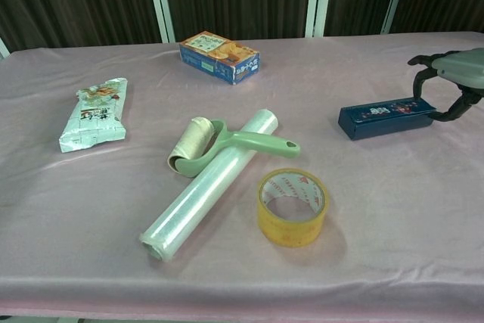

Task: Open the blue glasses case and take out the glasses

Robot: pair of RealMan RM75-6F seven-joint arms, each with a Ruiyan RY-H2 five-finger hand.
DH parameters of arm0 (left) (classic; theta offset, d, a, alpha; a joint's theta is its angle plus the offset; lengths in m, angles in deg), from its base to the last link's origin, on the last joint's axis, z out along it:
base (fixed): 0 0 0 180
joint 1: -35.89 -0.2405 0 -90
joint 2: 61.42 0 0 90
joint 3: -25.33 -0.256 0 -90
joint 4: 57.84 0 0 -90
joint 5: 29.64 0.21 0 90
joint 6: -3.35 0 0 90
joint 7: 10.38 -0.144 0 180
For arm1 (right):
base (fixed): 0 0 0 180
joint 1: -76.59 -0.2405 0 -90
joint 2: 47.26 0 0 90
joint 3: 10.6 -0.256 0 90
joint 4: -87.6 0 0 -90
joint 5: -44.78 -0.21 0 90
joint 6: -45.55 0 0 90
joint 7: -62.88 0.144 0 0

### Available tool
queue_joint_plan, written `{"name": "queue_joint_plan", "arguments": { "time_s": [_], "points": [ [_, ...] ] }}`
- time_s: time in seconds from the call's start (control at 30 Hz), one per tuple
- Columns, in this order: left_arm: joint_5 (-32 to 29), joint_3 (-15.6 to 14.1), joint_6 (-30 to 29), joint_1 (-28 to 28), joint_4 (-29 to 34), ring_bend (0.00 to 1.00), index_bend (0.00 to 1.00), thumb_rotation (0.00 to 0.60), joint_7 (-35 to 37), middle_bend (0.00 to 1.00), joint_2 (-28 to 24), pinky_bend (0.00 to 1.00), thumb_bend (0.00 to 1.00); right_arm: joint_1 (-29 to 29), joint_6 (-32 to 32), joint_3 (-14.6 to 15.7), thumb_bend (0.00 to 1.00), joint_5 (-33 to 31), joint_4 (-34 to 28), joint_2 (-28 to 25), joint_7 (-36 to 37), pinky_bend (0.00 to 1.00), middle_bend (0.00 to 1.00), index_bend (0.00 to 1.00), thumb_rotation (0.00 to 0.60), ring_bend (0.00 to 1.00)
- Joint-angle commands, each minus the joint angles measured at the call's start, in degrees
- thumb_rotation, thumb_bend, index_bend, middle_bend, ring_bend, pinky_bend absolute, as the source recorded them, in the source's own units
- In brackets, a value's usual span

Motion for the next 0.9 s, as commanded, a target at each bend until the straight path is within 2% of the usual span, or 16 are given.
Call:
{"name": "queue_joint_plan", "arguments": {
  "time_s": [0.03, 0.4, 0.6, 0.73, 0.9],
  "points": [
    [0.0, 0.0, 0.0, -0.1, 0.0, 0.0, 0.0, 0.6, 0.1, 0.0, 0.0, 0.02, 0.42, -0.1, -0.1, 0.0, 0.5, -0.3, -0.2, 0.0, -0.3, 0.01, 0.0, 0.52, 0.6, 0.0],
    [0.3, -0.1, -0.4, -0.2, -0.1, 0.0, 0.0, 0.6, 0.2, 0.0, 0.0, 0.02, 0.42, 0.0, 0.1, 0.6, 0.62, -0.8, -1.6, -0.7, -1.6, 0.01, 0.01, 0.55, 0.6, 0.0],
    [0.2, -0.1, -0.2, -0.2, 0.0, 0.0, 0.0, 0.6, 0.2, 0.0, 0.0, 0.02, 0.42, -0.2, 0.5, 0.3, 0.64, -1.5, -2.6, -1.1, -2.5, 0.01, 0.02, 0.58, 0.6, 0.0],
    [0.2, -0.1, -0.2, -0.1, 0.0, 0.0, 0.0, 0.6, 0.2, 0.0, 0.0, 0.02, 0.42, -1.3, -0.8, -0.6, 0.64, -2.9, -2.3, -0.6, -3.6, 0.02, 0.03, 0.58, 0.6, 0.0],
    [0.0, 0.0, 0.1, 0.0, 0.0, 0.0, 0.0, 0.6, 0.1, 0.0, 0.0, 0.02, 0.42, -4.5, -4.0, -3.4, 0.64, -6.9, 0.7, 1.8, -6.4, 0.02, 0.03, 0.57, 0.6, 0.0]
  ]
}}
